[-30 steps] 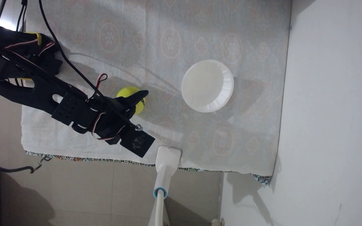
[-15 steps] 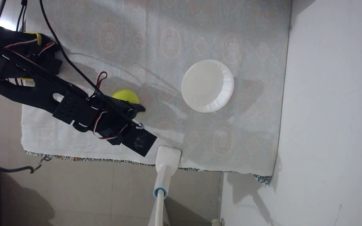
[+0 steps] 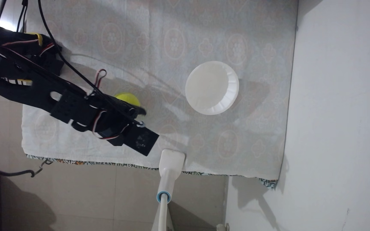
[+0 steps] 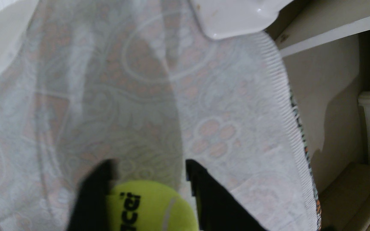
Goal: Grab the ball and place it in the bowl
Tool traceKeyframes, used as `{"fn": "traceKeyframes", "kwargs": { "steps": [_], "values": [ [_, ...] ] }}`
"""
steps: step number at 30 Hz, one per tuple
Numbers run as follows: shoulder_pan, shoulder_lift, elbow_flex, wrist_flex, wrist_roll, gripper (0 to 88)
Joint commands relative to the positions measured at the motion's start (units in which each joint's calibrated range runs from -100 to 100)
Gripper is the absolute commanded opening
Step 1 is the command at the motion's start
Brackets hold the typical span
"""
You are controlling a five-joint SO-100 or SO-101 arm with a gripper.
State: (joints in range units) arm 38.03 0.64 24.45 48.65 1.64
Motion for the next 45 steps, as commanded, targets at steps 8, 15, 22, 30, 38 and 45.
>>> {"fn": "traceKeyframes", "kwargs": {
  "steps": [8,15,22,30,38,45],
  "values": [
    [-0.69,-17.99,9.04,-0.8,3.32,43.7],
    [0.96,-18.79,10.13,0.35,4.05,43.3],
    [0.96,-18.39,9.77,4.21,4.79,43.0],
    [0.96,-17.59,13.4,3.88,5.13,41.8],
    [2.94,-15.25,14.67,0.02,6.5,40.2],
    [3.82,-9.21,11.22,-1.13,6.74,39.9]
  ]
}}
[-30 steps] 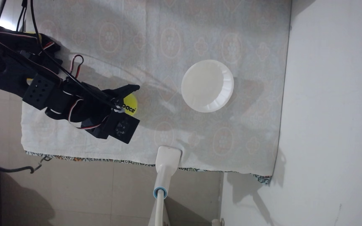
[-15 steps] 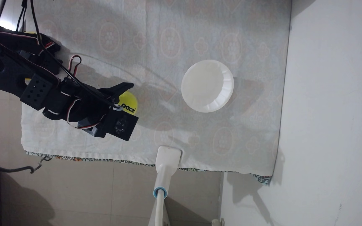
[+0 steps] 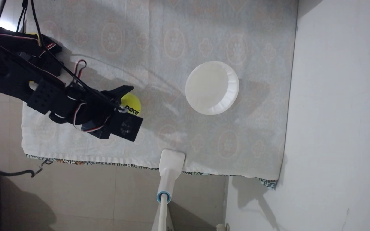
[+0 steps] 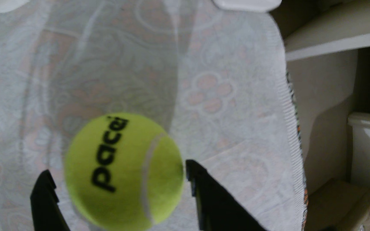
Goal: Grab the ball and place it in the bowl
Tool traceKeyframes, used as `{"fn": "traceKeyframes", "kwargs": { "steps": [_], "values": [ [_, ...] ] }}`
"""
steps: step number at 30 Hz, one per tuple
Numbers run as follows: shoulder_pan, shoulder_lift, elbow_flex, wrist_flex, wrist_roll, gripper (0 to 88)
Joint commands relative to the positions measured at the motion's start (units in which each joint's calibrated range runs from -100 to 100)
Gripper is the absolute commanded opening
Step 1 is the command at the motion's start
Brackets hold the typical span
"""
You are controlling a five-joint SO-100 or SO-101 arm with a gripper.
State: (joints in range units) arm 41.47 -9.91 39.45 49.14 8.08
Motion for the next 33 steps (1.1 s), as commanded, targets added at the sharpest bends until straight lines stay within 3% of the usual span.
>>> {"fn": "traceKeyframes", "kwargs": {
  "steps": [1,21,33],
  "values": [
    [0.49,1.74,-3.87,-1.79,0.34,39.8],
    [-2.81,2.63,-3.69,-4.09,0.63,36.1],
    [-4.35,-2.28,-0.88,-2.36,1.56,25.5]
  ]
}}
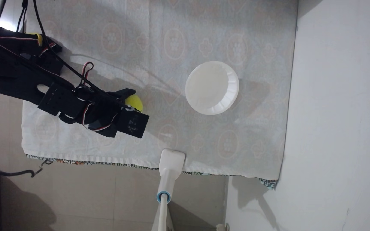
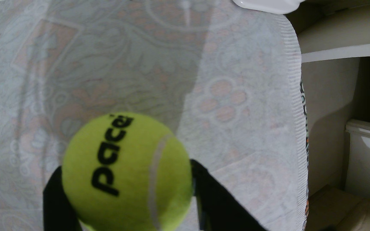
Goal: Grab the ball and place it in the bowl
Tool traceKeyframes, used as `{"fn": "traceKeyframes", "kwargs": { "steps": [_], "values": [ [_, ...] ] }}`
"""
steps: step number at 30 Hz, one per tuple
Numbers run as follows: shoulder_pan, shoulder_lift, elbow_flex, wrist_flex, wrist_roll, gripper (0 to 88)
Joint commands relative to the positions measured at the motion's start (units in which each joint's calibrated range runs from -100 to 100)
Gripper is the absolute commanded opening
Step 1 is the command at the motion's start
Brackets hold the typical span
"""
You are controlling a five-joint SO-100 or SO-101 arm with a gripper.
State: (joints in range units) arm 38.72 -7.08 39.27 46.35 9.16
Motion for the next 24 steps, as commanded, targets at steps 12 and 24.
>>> {"fn": "traceKeyframes", "kwargs": {
  "steps": [12,24],
  "values": [
    [-6.56,-17.75,2.12,6.67,-0.15,21.9],
    [-10.96,-23.22,-4.24,11.76,-1.22,24.1]
  ]
}}
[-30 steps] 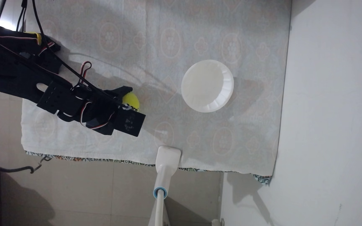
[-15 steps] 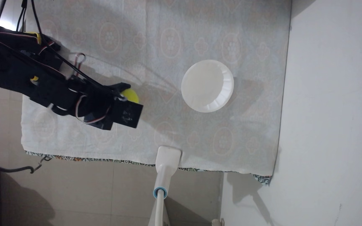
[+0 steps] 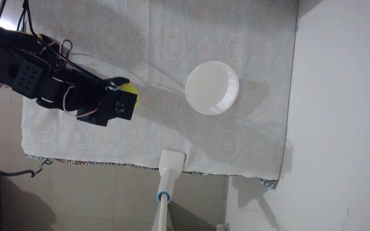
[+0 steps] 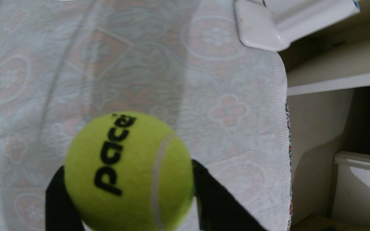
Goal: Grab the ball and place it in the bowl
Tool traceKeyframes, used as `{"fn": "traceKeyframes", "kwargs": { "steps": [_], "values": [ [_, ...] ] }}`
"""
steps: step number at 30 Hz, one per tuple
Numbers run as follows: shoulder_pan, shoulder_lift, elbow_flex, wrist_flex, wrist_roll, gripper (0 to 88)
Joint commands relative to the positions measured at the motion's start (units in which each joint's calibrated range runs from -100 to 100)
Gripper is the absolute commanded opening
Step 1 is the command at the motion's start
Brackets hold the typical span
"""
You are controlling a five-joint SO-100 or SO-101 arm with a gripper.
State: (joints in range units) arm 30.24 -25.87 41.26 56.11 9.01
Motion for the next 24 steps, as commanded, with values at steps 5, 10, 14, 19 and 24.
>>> {"fn": "traceKeyframes", "kwargs": {
  "steps": [5,10,14,19,24],
  "values": [
    [-8.1,-5.56,-12.31,3.15,-2.74,25.6],
    [-14.93,-3.55,-22.86,5.53,-4.2,25.6],
    [-17.13,-0.89,-28.22,4.87,-4.64,25.8],
    [-18.57,4.74,-35.12,2.74,-5.32,26.2],
    [-18.68,11.18,-44.75,2.57,-6.2,26.4]
  ]
}}
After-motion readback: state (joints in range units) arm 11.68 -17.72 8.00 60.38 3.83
